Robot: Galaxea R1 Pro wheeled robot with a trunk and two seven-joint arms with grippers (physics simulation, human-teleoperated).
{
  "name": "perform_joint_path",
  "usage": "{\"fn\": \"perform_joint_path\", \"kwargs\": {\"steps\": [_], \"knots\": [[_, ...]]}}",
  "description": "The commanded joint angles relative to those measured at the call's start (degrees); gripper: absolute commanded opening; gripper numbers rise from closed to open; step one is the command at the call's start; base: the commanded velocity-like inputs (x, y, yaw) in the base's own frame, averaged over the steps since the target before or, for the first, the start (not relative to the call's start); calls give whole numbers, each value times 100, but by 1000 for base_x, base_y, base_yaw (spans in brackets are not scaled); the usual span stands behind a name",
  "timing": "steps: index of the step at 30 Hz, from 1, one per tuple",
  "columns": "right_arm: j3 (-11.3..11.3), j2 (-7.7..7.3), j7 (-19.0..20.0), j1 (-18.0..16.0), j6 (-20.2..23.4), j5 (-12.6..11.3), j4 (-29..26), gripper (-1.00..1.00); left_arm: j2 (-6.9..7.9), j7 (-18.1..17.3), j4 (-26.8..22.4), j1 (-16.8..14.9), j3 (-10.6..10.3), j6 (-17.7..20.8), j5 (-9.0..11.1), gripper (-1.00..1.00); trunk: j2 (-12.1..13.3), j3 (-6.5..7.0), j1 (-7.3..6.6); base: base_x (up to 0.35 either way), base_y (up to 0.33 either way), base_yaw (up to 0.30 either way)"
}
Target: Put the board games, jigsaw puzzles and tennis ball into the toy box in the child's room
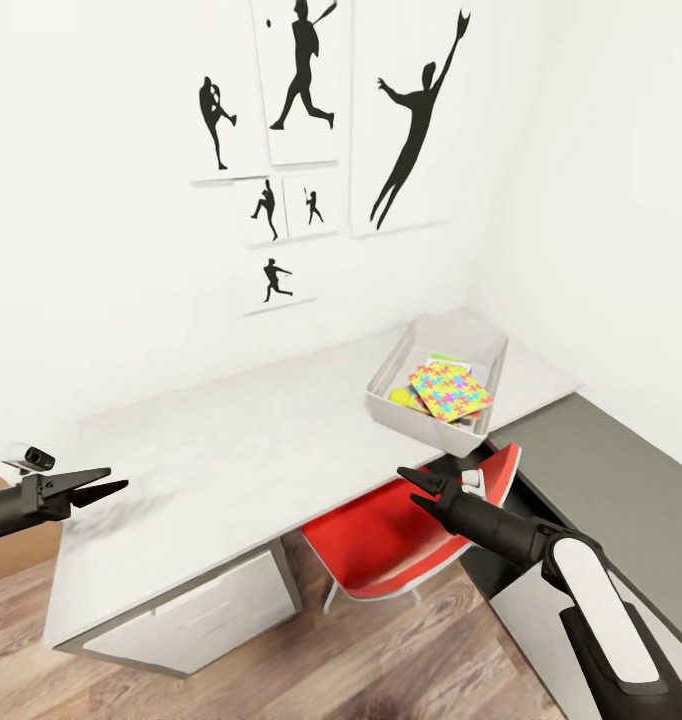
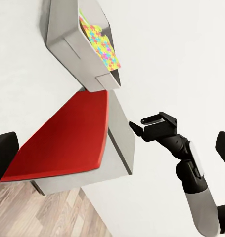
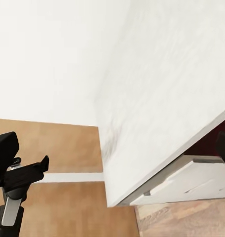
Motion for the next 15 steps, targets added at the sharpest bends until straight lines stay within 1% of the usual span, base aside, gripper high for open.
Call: {"fn": "perform_joint_path", "kwargs": {"steps": [1,9,15], "knots": [[2,-3,33,-4,14,36,-1,100,-1,-23,-1,-3,-1,61,-5,100,-10,0,2,-66,0,0],[2,-4,33,-4,14,37,8,100,-11,-23,-1,-3,-9,61,-5,100,-10,76,2,-30,0,0],[2,-3,35,-4,10,37,8,100,-16,-23,-1,-3,-10,61,-5,100,-10,133,2,-137,0,0]]}}
